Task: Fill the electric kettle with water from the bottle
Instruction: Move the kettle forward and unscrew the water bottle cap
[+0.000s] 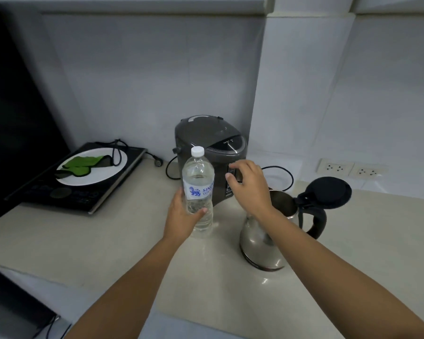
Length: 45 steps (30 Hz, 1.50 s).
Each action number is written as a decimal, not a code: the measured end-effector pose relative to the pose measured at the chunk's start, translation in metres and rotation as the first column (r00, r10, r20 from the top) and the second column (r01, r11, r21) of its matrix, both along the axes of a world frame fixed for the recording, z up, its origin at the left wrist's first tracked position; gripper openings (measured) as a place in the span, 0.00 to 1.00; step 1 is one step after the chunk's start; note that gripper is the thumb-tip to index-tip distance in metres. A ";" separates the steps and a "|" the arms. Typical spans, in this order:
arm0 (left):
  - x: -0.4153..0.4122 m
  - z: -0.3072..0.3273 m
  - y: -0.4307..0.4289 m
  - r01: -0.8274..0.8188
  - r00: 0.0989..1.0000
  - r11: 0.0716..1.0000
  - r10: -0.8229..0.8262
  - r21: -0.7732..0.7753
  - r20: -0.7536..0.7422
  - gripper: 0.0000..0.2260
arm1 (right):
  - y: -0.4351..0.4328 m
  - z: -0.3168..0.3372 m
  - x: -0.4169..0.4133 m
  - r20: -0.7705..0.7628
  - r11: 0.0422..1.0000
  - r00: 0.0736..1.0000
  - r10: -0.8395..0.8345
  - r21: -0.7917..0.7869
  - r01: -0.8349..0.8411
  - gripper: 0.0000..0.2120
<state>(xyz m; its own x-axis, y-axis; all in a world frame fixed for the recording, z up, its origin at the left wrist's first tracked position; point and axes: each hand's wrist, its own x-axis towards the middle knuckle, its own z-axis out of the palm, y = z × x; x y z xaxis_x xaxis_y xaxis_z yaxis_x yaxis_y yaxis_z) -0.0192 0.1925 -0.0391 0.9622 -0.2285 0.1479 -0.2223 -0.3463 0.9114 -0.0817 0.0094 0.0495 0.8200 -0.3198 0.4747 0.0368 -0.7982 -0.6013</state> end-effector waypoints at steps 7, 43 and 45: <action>0.020 -0.013 0.003 0.133 0.983 0.990 -0.136 -0.035 -0.120 0.33 | 0.022 0.023 0.055 0.006 0.989 0.991 0.131 -0.067 -0.131 0.17; -0.022 -0.027 0.021 0.008 1.000 0.987 -0.007 0.161 -0.007 0.30 | 0.029 0.057 0.034 -0.289 0.885 0.837 0.466 0.174 -0.433 0.13; -0.023 -0.028 0.022 0.008 1.000 0.987 -0.008 0.162 0.005 0.29 | 0.031 0.057 0.035 -0.288 0.888 0.841 0.458 0.186 -0.420 0.15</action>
<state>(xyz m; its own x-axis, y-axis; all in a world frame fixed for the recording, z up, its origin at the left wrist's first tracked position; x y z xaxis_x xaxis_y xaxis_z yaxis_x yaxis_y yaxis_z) -0.0424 0.2146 -0.0670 0.9596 -0.2576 0.1133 -0.2303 -0.4877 0.8421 -0.0471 0.0407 0.1067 0.9858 0.0746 0.1504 0.1612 -0.6708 -0.7239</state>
